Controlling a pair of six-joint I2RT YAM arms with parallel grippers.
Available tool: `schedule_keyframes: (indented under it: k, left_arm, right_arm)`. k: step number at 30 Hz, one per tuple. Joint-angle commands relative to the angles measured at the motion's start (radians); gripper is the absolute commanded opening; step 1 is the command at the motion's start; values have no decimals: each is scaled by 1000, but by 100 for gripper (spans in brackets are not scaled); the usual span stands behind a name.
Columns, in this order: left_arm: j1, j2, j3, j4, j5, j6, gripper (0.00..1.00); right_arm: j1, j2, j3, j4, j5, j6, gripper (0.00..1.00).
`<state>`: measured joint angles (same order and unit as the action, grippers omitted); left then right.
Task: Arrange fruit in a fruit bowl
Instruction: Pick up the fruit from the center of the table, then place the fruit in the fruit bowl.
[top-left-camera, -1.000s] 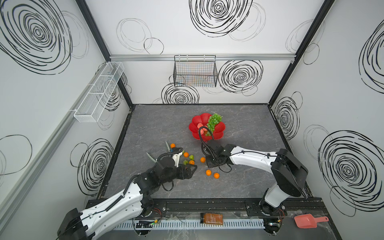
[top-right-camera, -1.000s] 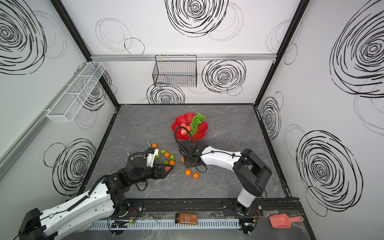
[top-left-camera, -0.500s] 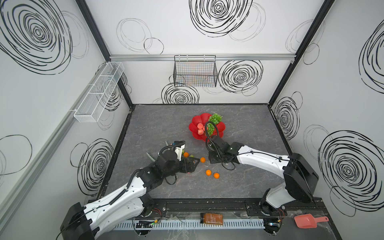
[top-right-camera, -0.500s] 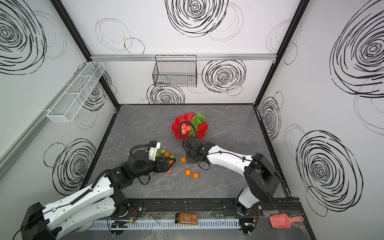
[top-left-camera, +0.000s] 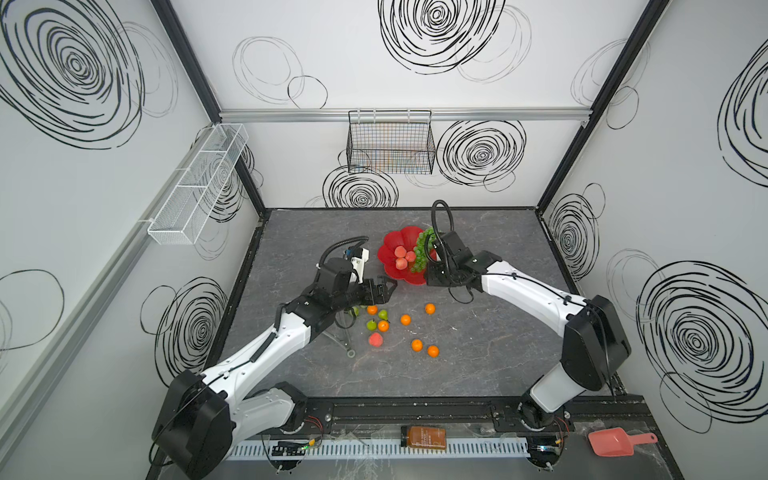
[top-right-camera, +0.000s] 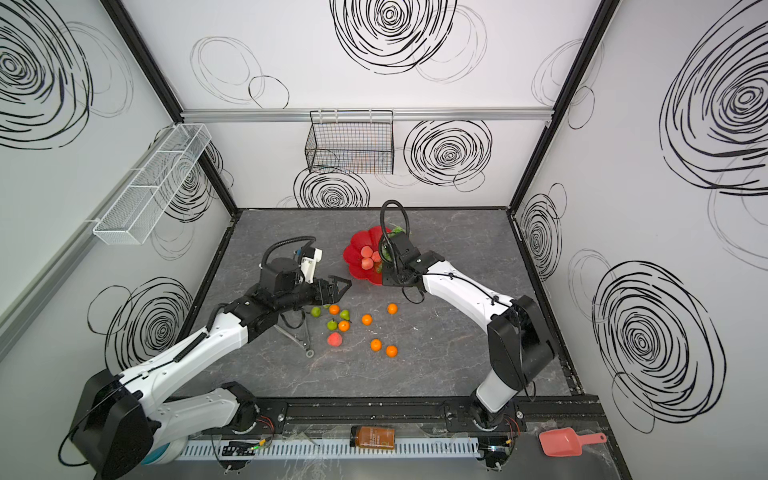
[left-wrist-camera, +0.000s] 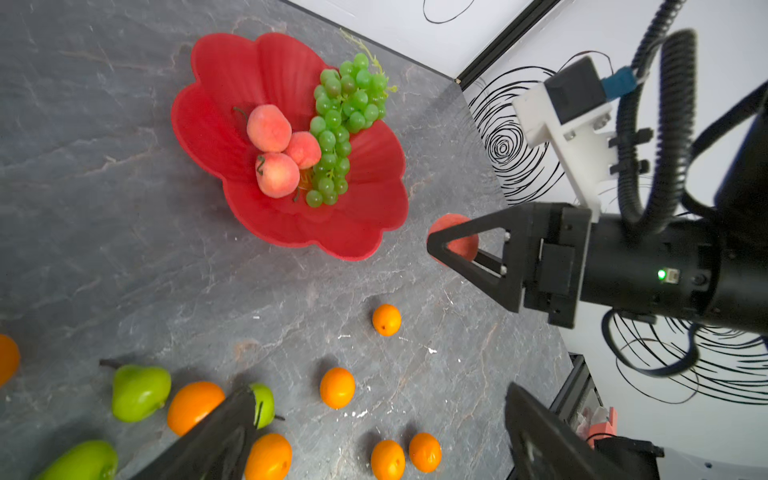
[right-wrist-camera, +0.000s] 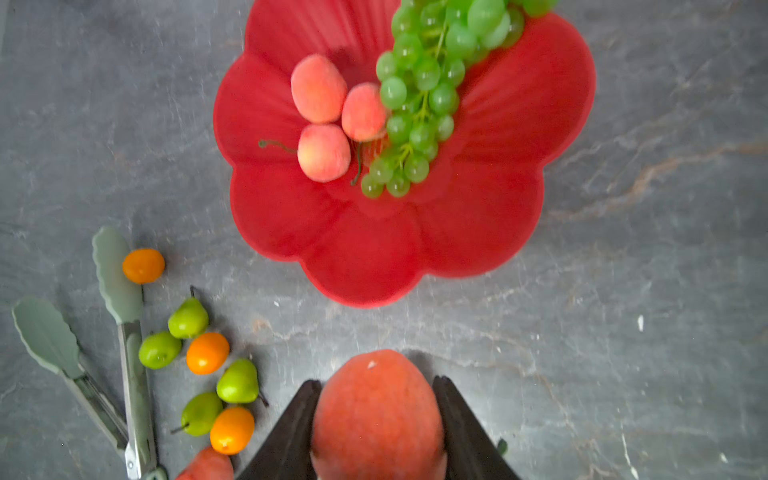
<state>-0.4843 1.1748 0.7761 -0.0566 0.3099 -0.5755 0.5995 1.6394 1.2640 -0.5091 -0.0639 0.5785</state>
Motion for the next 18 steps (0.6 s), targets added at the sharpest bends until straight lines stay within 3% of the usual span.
schedule_keyframes:
  k: [1,12,18]
  left_arm:
    - [31,60,81,22,37,59,96]
    - [128,264,225,98,73,105,96]
    - [190,343,279,148,110,58,96]
  right_arm:
    - [-25,81,89,-27,2,-37,43]
    - [-59,391,461,-88,16,-87,41]
    - [-95,562,692,-147,9,-94,41]
